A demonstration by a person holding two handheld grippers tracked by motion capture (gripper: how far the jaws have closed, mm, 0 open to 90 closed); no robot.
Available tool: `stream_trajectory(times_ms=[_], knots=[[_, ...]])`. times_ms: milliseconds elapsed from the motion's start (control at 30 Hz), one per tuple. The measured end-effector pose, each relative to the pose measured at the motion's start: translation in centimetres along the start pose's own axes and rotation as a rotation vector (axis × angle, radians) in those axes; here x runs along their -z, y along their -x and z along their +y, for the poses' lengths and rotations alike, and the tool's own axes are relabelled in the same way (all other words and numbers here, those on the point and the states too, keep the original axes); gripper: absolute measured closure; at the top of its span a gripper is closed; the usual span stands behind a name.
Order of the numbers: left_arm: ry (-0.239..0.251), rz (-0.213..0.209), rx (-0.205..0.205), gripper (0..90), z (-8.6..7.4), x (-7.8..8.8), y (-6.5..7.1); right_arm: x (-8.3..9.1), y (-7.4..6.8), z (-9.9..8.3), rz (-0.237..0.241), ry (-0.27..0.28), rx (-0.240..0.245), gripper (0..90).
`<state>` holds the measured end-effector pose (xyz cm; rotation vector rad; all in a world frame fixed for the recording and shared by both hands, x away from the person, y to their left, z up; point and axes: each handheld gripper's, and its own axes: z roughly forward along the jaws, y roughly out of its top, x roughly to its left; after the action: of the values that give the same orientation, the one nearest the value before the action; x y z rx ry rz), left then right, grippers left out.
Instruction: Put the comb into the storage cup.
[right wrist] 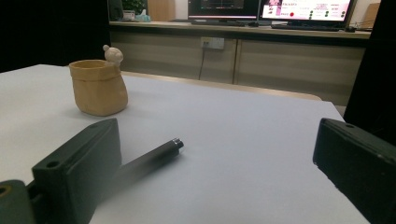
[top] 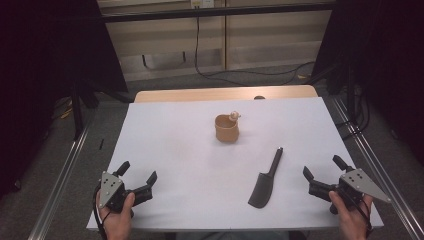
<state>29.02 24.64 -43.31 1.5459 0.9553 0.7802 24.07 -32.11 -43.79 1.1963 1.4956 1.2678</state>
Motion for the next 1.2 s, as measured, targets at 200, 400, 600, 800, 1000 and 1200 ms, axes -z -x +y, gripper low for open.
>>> stream_trajectory(times_ms=[200, 400, 600, 800, 1000, 1200], knots=[[-0.005, -0.009, 0.013, 3.2, 0.0, -0.1, -0.1, 0.0, 0.0, -0.1, 0.005, -0.007, 0.010, 0.5], [0.001, -0.008, 0.019, 3.2, 0.1, -0.1, -0.1, 0.0, 0.0, -0.1, -0.010, -0.015, 0.019, 0.4], [0.001, -0.006, 0.023, 3.2, 0.1, -0.2, -0.3, -0.1, -0.1, -0.1, -0.001, -0.011, 0.008, 0.0], [-0.006, -0.016, 0.004, 3.2, 0.0, 0.0, 0.0, -0.4, -0.6, 0.3, 0.040, -0.011, -0.002, 0.0], [-0.003, -0.017, 0.008, 3.2, 0.0, 0.0, -0.1, -1.3, -1.1, 1.0, 0.094, -0.010, 0.032, 3.4], [-0.007, -0.020, 0.008, 3.2, 0.0, 0.0, 0.0, -2.3, -1.3, 1.3, 0.100, 0.002, 0.029, 3.1]])
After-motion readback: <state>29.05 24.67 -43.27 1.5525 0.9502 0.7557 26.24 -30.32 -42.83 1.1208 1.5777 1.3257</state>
